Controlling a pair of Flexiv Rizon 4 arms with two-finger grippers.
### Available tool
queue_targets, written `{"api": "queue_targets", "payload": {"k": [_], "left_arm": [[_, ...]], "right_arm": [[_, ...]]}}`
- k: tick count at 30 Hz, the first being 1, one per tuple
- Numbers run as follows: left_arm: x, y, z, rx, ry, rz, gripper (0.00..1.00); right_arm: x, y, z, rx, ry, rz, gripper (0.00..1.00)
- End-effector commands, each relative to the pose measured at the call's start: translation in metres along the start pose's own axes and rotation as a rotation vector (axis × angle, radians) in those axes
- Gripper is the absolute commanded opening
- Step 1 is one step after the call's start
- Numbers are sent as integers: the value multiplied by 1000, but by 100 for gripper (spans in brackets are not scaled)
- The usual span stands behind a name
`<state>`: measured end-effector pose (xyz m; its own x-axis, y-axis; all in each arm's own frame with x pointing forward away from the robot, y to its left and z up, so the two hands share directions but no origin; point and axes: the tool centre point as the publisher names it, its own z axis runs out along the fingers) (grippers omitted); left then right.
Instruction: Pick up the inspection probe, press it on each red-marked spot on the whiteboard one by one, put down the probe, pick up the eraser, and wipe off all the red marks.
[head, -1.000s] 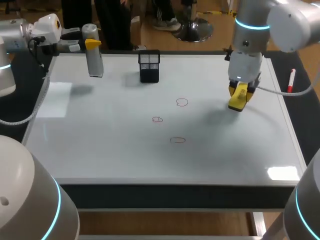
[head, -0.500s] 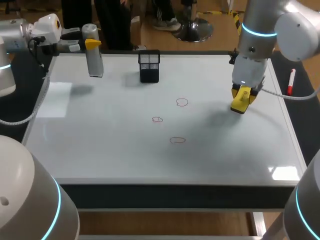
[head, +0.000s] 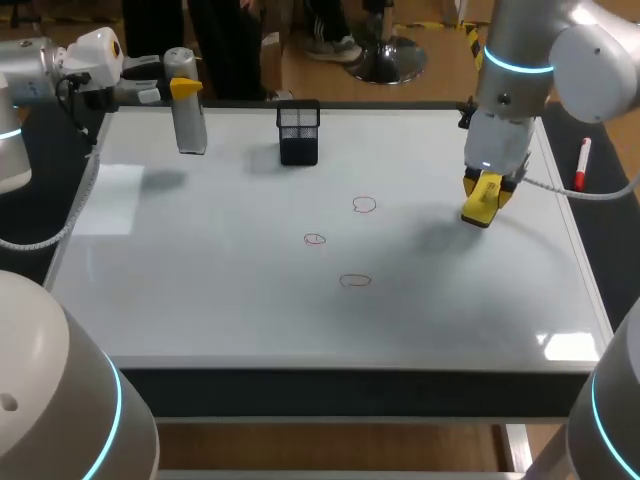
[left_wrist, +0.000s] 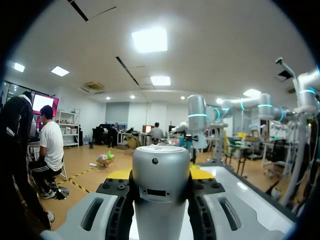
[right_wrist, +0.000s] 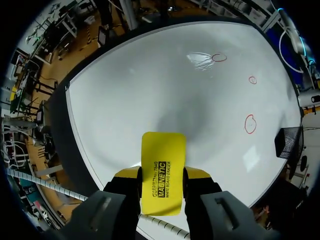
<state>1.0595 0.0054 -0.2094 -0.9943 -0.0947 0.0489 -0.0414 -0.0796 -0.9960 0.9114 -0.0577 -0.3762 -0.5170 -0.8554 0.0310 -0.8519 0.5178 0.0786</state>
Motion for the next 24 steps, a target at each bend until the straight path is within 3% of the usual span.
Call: {"api": "queue_targets", "payload": {"k": [1,19,24], "left_arm": [[5,0,2,0,-2,-1,0],[114,-4,57,54,97,10,0],[131,3,75,57,113,-23,0]], "right_arm": [[0,0,-1,2,2,-1,0],[0,0,-1,2,2,-1,0],[0,0,-1,2,2,-1,0]]}}
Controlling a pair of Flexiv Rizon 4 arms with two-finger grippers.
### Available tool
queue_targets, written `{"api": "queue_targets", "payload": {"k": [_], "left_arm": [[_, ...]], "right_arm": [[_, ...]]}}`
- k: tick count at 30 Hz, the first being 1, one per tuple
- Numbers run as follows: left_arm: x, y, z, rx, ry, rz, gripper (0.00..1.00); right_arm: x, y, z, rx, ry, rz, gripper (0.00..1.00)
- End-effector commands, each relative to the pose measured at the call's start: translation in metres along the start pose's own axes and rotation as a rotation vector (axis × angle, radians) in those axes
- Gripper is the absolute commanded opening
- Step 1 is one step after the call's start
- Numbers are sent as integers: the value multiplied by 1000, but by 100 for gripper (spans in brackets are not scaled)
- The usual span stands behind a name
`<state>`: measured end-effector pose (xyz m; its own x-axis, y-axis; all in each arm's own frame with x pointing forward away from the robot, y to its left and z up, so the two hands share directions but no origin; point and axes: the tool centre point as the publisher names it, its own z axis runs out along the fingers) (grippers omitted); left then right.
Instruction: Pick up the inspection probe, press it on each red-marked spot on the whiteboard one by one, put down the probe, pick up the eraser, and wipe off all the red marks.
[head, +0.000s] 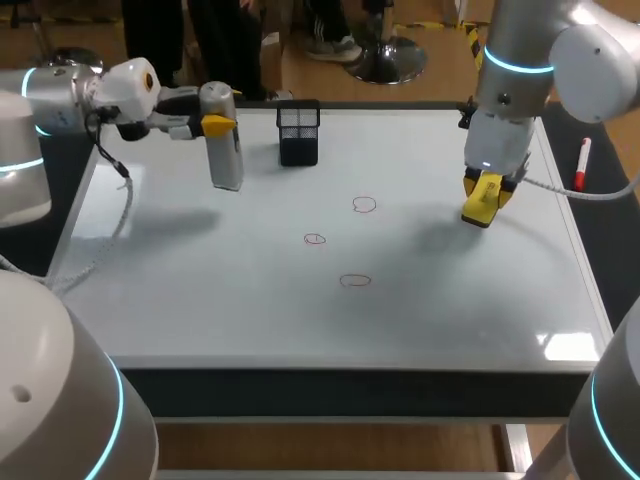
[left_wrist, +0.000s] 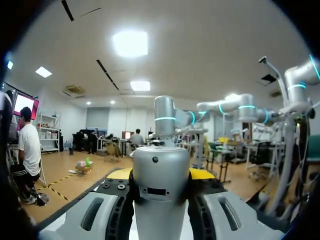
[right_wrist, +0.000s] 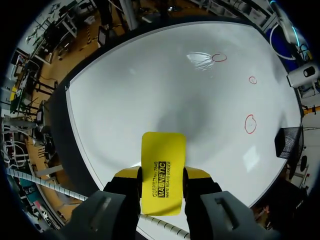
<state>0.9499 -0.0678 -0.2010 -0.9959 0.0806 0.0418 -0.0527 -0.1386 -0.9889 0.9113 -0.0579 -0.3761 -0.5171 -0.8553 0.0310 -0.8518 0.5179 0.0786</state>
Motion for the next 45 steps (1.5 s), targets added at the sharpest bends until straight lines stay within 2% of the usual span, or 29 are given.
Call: {"api": "queue_targets", "payload": {"k": [1,8,19,38,45], "left_arm": [[15,4,19,-3,-63,-14,0],[36,15,49,-12,-12,-31,0],[52,35,92,-11,28,-40,0],[54,66,129,11,24,-67,0],[51,70,134,15,22,-56,0]], "right_arm": [[0,0,-1,2,2,-2,0],[0,0,-1,2,2,-2,0],[0,0,-1,2,2,-2,0],[0,0,-1,2,2,-2,0],[0,0,-1,2,2,-2,0]]}}
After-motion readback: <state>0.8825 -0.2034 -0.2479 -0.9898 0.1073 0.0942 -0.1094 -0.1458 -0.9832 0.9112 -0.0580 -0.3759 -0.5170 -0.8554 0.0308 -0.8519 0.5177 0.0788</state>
